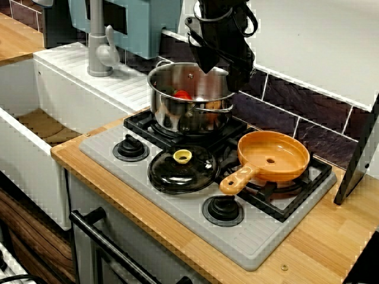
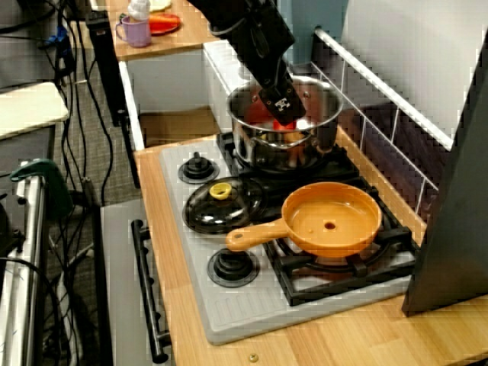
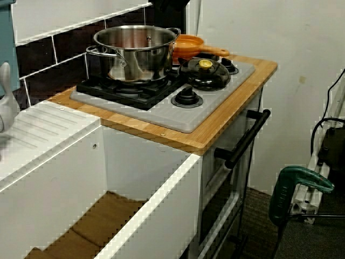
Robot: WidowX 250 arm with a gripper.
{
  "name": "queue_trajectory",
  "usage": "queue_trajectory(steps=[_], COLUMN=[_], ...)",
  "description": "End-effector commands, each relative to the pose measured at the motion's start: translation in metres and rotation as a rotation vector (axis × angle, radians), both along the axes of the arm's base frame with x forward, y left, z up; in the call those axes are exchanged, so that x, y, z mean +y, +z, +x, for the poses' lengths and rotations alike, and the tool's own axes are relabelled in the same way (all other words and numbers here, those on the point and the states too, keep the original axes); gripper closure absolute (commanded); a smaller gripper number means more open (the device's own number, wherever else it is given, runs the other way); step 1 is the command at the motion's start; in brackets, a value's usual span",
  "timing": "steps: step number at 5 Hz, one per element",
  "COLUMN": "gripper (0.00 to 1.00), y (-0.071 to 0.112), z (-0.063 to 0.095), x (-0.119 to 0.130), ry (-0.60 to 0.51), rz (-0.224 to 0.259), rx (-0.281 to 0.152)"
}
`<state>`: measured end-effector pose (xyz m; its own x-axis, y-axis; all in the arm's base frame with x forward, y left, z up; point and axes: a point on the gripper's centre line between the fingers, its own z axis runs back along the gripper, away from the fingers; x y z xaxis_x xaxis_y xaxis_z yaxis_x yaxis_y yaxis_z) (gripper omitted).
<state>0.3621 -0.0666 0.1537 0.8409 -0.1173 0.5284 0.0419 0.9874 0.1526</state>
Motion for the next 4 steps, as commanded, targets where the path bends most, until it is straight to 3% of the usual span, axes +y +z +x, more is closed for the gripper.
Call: queue_trajectory(steps=[1,3,4], gripper=[0.0,0.0,0.0], y=[0.0,0.014,0.029], z=[0.0,-0.028,-0.04], x=[0.0,-0.002,-0.012], ry=[0.0,-0.108,-0.147], rz=[0.0,-0.001,-0.037], rx=[0.0,0.012,0.032])
